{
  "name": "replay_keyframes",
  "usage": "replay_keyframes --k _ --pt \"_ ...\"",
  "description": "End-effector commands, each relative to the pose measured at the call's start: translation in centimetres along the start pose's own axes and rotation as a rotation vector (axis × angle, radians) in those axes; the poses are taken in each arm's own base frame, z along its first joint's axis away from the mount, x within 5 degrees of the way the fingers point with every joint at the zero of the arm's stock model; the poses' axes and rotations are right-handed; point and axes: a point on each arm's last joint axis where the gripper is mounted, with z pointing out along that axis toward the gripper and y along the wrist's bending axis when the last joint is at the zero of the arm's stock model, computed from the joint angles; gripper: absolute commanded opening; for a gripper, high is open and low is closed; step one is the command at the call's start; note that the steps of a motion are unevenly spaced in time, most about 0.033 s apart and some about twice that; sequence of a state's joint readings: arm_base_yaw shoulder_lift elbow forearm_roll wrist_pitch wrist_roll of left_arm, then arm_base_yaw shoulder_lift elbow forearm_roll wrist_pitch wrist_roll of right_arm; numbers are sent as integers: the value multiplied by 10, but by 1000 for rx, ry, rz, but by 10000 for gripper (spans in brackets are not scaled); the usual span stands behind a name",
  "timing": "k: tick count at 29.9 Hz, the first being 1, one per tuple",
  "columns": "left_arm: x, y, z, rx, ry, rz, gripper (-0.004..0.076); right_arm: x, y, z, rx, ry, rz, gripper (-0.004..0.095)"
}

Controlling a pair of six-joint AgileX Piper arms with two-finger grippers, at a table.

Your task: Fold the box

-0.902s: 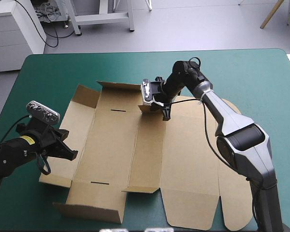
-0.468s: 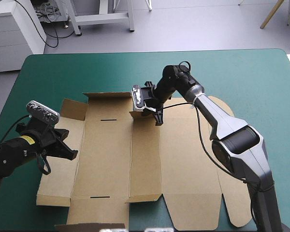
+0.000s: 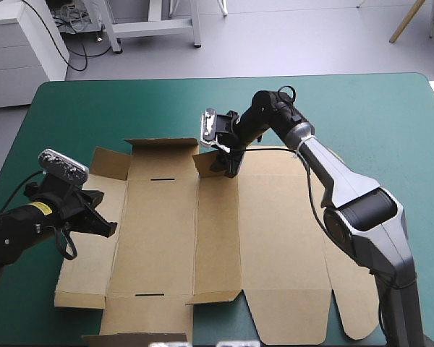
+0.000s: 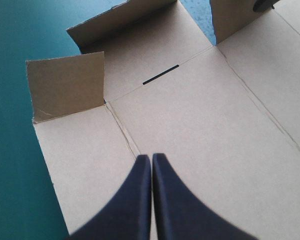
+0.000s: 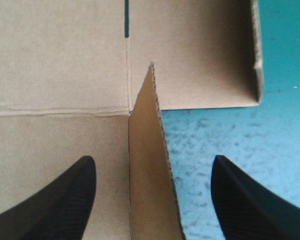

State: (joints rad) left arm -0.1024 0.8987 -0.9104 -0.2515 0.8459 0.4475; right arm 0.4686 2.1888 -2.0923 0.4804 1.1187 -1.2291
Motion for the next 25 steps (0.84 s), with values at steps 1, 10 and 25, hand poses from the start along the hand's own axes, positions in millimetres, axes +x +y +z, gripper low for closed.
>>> replay_keyframes --k 1,10,25 --pt "-13 1 -8 -14 -96 -20 -10 -35 -3 -82 182 -127 40 683" --pt "-13 1 -8 -14 -96 -12 -10 -23 0 -162 299 -86 396 518" --pt "-12 2 -6 -18 -88 -70 -10 50 -20 -210 549 31 874 -14"
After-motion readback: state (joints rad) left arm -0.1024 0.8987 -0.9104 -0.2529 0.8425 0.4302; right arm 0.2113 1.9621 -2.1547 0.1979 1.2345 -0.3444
